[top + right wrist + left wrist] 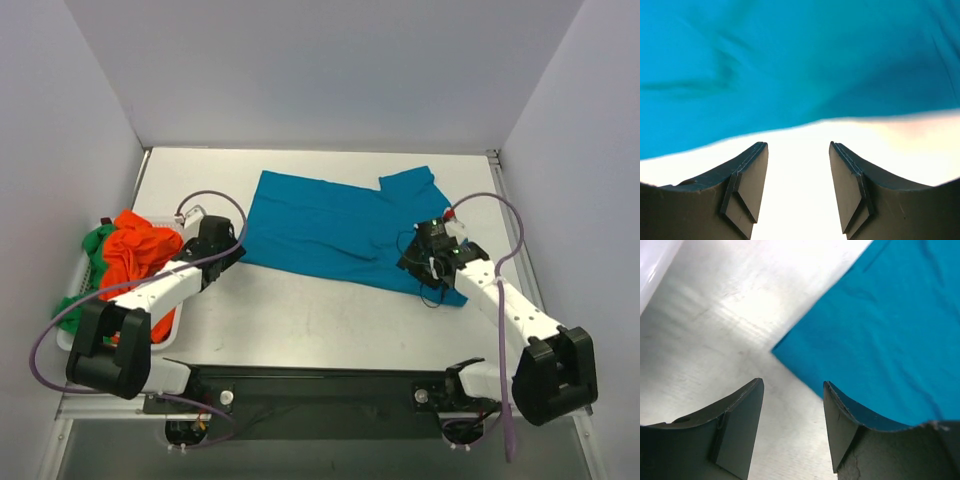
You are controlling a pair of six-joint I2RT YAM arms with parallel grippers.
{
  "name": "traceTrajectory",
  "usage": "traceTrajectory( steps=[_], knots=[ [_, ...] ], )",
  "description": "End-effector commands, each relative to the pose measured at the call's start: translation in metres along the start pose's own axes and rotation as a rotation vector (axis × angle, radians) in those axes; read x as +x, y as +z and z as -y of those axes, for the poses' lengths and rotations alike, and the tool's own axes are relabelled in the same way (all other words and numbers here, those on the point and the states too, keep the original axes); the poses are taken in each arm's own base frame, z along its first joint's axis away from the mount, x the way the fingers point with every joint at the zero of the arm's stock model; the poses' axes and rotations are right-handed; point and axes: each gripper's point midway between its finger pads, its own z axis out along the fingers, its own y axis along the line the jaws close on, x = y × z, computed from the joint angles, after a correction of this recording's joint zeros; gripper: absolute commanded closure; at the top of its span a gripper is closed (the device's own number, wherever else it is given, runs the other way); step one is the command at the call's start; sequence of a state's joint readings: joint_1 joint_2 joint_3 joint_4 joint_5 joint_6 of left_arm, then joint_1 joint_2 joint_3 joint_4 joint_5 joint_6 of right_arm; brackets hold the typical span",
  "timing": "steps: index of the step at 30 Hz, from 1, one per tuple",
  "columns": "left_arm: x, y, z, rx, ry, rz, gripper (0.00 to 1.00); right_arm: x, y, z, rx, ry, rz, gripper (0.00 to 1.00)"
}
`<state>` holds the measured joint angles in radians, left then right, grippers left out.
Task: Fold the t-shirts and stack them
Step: Fold the flattened tshirt in 1/3 of the way
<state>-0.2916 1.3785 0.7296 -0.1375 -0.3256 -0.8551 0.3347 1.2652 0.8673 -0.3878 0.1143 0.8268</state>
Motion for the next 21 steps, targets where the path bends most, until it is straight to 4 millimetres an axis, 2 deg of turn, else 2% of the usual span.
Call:
traceTrajectory(
  steps=[1,3,4,6,7,15,21],
  knots=[
    [0.007,0.005,-0.027,-0.110,0.007,0.002,0.39,0.042,-0.004,0.033,0.036,0.122,-0.082,0.48],
    [0.011,0.010,-0.025,-0.100,0.007,-0.013,0.39,0.047,-0.007,0.046,0.038,0.160,-0.070,0.48],
    [0.008,0.014,-0.018,-0.072,-0.003,-0.003,0.39,0.060,-0.003,0.061,0.073,0.177,-0.090,0.48],
    [0.015,0.022,-0.017,-0.079,-0.003,-0.029,0.40,0.060,-0.003,0.078,0.092,0.239,-0.073,0.48],
    [0.011,0.024,-0.011,-0.067,-0.007,-0.021,0.40,0.071,0.001,0.090,0.113,0.251,-0.090,0.48],
    [0.019,0.046,-0.003,-0.070,-0.006,-0.052,0.41,0.068,0.010,0.127,0.207,0.373,-0.077,0.44],
    [0.023,0.057,0.001,-0.067,0.001,-0.065,0.60,0.059,0.014,0.146,0.256,0.449,-0.025,0.42]
  ],
)
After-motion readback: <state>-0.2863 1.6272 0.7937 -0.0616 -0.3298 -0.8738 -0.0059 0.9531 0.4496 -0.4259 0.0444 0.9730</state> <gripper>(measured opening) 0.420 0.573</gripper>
